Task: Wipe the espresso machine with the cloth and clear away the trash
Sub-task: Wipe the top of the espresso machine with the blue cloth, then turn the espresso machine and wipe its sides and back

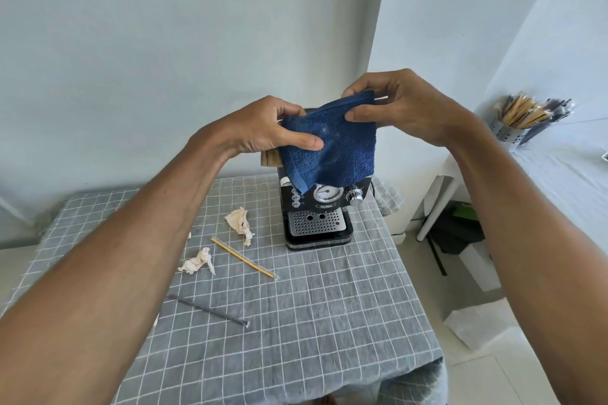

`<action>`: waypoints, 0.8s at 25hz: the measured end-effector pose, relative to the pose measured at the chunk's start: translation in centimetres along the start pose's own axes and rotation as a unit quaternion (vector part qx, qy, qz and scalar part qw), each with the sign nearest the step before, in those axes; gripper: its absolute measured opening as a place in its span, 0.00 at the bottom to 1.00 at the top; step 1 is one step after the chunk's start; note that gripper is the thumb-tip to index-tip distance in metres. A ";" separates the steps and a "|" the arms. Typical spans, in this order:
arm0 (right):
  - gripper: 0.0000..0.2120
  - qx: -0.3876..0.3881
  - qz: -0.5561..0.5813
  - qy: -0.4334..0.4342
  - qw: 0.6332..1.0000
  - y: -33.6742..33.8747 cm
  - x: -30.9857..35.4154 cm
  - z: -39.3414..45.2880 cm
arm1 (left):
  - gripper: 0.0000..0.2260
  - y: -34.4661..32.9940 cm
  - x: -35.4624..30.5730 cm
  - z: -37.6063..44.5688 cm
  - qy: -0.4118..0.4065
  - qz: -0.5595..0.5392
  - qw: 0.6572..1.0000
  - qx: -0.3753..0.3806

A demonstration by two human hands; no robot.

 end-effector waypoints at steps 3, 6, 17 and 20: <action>0.09 0.014 0.026 -0.061 0.998 -0.8 -3.1 -3.1 | 0.17 -2.8 2.6 -1.4 0.029 -0.060 0.996 0.061; 0.10 0.011 0.062 -0.124 0.990 -2.6 -7.9 -6.4 | 0.11 -8.0 6.4 -2.7 0.042 -0.204 0.975 0.074; 0.17 -0.129 0.356 -0.345 0.859 -12.6 -29.1 -19.4 | 0.18 -24.9 21.6 -6.6 0.229 -0.348 0.909 0.002; 0.14 -0.156 0.316 -0.409 0.842 -15.2 -33.5 -21.5 | 0.17 -27.9 25.5 -7.2 0.272 -0.293 0.916 -0.028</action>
Point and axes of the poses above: each hand's wrist, its own z-axis towards the middle knuckle, its own y-axis out of the back of the hand, x = y × z, the point moved 8 cm from there along z, towards the middle knuckle, and after that the axes turned 3 degrees about z, right-handed, at the moved point
